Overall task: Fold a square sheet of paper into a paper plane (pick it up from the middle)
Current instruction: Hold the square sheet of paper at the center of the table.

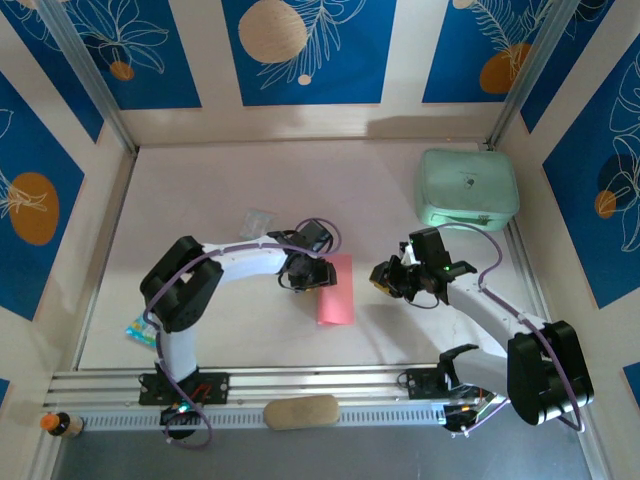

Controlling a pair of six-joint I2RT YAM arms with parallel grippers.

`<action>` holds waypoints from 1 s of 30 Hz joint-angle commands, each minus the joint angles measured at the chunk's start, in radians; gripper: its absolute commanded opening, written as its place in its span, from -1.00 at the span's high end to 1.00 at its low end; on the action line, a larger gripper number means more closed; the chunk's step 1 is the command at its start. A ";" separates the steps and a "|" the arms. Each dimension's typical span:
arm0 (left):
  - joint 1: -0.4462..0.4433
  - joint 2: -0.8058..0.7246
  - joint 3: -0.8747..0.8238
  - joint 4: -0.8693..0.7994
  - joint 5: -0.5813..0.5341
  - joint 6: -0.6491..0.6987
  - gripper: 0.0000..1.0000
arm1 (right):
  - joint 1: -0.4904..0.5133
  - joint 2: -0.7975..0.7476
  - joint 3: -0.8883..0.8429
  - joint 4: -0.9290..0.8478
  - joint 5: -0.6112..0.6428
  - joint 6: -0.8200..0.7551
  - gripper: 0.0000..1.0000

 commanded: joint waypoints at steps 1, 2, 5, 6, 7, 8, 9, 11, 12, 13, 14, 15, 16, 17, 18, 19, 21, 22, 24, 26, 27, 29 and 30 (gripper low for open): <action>0.006 0.077 -0.022 -0.056 -0.118 0.000 -0.12 | -0.004 0.017 -0.012 -0.005 -0.025 -0.012 0.52; 0.005 0.077 -0.020 -0.056 -0.117 -0.002 -0.12 | -0.004 0.019 -0.010 -0.004 -0.027 -0.013 0.52; 0.006 0.078 -0.018 -0.046 -0.119 -0.011 -0.13 | -0.002 0.024 -0.009 -0.003 -0.029 -0.014 0.52; 0.006 0.080 -0.018 -0.040 -0.114 -0.012 -0.13 | -0.002 0.027 -0.010 -0.001 -0.030 -0.014 0.52; 0.006 0.082 -0.015 -0.037 -0.110 -0.013 -0.13 | -0.002 0.027 -0.009 -0.001 -0.030 -0.015 0.52; 0.007 0.084 -0.013 -0.039 -0.110 -0.014 -0.13 | -0.002 0.029 -0.009 -0.001 -0.031 -0.015 0.52; 0.007 0.088 -0.009 -0.042 -0.112 -0.014 -0.13 | -0.002 0.030 -0.009 -0.001 -0.033 -0.014 0.52; 0.006 0.094 -0.008 -0.038 -0.108 -0.015 -0.13 | -0.002 0.030 -0.009 -0.001 -0.033 -0.015 0.52; 0.006 0.097 -0.004 -0.035 -0.104 -0.013 -0.13 | -0.002 0.030 -0.010 -0.001 -0.033 -0.015 0.52; 0.005 0.100 -0.001 -0.035 -0.101 -0.009 -0.13 | -0.002 0.030 -0.009 -0.001 -0.033 -0.016 0.52; 0.006 0.103 0.002 -0.034 -0.095 -0.002 -0.13 | -0.002 0.030 -0.009 -0.001 -0.034 -0.016 0.52; 0.005 0.106 0.008 -0.036 -0.092 0.009 -0.13 | -0.002 0.030 -0.011 0.000 -0.034 -0.016 0.52; 0.005 0.110 0.016 -0.042 -0.091 0.020 -0.13 | -0.002 0.032 -0.012 0.002 -0.033 -0.016 0.52; 0.005 0.112 0.021 -0.049 -0.090 0.026 -0.12 | -0.002 0.034 -0.013 0.005 -0.035 -0.016 0.51; 0.005 0.113 0.024 -0.055 -0.092 0.032 -0.12 | -0.001 0.037 -0.013 0.007 -0.035 -0.014 0.51; 0.006 0.113 0.024 -0.057 -0.094 0.036 -0.12 | -0.001 0.038 -0.012 0.009 -0.036 -0.014 0.51; 0.005 0.110 0.023 -0.057 -0.101 0.038 -0.13 | 0.001 0.042 -0.011 0.011 -0.036 -0.015 0.51; 0.005 0.112 0.023 -0.057 -0.100 0.038 -0.13 | 0.001 0.044 -0.010 0.011 -0.036 -0.017 0.51; 0.005 0.115 0.026 -0.055 -0.099 0.039 -0.12 | 0.001 0.048 -0.009 0.010 -0.039 -0.017 0.51; 0.006 0.116 0.025 -0.055 -0.096 0.039 -0.12 | 0.001 0.048 -0.009 0.010 -0.041 -0.017 0.52; 0.005 0.116 0.025 -0.055 -0.098 0.038 -0.12 | 0.001 0.050 -0.008 0.009 -0.041 -0.019 0.51; 0.005 0.118 0.025 -0.054 -0.098 0.040 -0.12 | 0.001 0.048 -0.008 0.007 -0.039 -0.021 0.52; 0.006 0.117 0.027 -0.057 -0.099 0.041 -0.13 | 0.001 0.048 -0.008 0.005 -0.037 -0.019 0.51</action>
